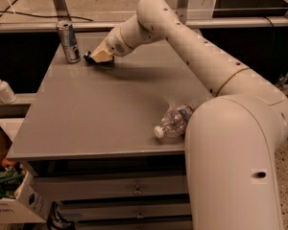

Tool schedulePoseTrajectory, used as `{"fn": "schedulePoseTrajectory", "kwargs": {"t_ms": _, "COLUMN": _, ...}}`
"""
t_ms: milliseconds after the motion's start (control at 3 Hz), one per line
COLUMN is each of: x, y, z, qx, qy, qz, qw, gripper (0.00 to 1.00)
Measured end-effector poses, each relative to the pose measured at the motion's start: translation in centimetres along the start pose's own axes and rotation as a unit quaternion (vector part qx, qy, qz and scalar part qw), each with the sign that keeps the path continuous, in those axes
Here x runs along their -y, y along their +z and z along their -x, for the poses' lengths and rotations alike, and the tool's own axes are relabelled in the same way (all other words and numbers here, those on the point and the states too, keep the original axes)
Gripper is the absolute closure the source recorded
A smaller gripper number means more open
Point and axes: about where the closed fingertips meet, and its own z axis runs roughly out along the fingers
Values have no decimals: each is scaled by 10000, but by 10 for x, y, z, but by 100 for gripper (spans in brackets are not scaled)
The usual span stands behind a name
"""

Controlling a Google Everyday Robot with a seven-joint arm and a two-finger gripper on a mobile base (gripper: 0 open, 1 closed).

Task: Move rxbar blueberry near redbull can

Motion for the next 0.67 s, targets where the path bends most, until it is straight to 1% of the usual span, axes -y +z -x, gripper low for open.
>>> {"fn": "schedulePoseTrajectory", "kwargs": {"t_ms": 667, "x": -6, "y": 10, "z": -2, "qx": 1, "qy": 1, "qz": 122, "qw": 9999, "gripper": 100}}
